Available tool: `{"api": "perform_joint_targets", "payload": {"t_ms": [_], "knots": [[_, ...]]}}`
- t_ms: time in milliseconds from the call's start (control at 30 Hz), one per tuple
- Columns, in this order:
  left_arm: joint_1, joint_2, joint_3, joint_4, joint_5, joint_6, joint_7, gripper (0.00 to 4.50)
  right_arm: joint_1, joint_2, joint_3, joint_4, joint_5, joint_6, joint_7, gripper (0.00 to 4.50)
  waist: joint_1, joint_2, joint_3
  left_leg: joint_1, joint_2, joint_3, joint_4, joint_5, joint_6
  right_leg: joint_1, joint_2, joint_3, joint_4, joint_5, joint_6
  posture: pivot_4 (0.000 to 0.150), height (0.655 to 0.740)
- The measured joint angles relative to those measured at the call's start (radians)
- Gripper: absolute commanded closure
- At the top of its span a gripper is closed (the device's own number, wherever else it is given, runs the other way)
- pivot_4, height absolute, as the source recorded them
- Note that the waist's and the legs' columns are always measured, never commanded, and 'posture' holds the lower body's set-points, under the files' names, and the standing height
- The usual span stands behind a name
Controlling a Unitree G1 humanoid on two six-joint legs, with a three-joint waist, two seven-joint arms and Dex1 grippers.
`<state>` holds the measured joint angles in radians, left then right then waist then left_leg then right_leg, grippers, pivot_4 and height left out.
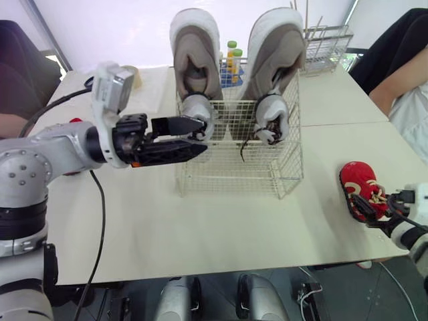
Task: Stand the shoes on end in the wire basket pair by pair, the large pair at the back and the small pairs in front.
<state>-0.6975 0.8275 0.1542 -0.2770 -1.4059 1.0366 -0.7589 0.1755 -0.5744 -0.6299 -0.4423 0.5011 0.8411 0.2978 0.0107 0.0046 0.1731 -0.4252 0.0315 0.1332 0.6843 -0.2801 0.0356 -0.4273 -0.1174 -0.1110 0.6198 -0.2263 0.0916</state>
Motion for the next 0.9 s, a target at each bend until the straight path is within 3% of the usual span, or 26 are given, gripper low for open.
{"api": "perform_joint_targets", "payload": {"t_ms": [133,200,400,467,733,900], "knots": [[0.020,-0.004,0.009,-0.009,0.002,0.000,0.015,0.04,-0.023,0.008,0.032,0.028,-0.026,-0.021,-0.017,0.00,-0.002,0.000,0.000,0.000,0.000,0.000,0.000,0.000,0.000,0.000,0.000,0.000,0.000,0.000,0.000,0.150,0.7400],[0.024,-0.005,0.012,-0.013,0.003,0.000,0.021,0.00,-0.031,0.008,0.041,0.048,-0.034,-0.028,-0.018,0.53,-0.002,0.000,0.000,0.000,0.000,0.000,0.000,0.000,0.000,0.000,0.000,0.000,0.000,0.000,0.000,0.150,0.7400],[0.027,-0.010,0.017,-0.021,0.026,-0.001,0.022,0.00,-0.042,0.007,0.057,0.065,-0.057,-0.041,-0.018,3.29,-0.002,0.000,0.000,0.001,0.000,0.000,0.000,0.000,-0.001,0.000,0.000,0.000,0.001,0.000,0.000,0.150,0.7400],[0.029,-0.010,0.017,-0.020,0.042,-0.003,0.013,0.00,-0.041,0.001,0.069,0.065,-0.067,-0.041,-0.015,4.02,-0.002,0.000,0.000,0.001,0.000,0.000,0.000,0.000,-0.001,0.000,0.000,0.000,0.001,0.000,0.000,0.150,0.7400],[0.022,-0.032,0.020,0.026,0.077,-0.004,-0.030,0.00,-0.039,-0.075,0.072,0.062,-0.102,-0.039,0.020,4.12,0.001,0.001,0.000,0.001,0.000,0.000,0.000,0.001,-0.001,0.000,0.000,0.000,0.001,0.000,0.000,0.150,0.7400],[-0.067,-0.073,0.026,0.147,0.060,0.012,-0.030,0.00,-0.167,-0.294,-0.027,0.042,-0.088,-0.073,0.125,4.12,0.000,0.002,0.001,0.001,0.000,0.000,0.001,0.001,-0.001,0.000,0.000,0.000,0.002,0.000,0.000,0.150,0.7400]]}}
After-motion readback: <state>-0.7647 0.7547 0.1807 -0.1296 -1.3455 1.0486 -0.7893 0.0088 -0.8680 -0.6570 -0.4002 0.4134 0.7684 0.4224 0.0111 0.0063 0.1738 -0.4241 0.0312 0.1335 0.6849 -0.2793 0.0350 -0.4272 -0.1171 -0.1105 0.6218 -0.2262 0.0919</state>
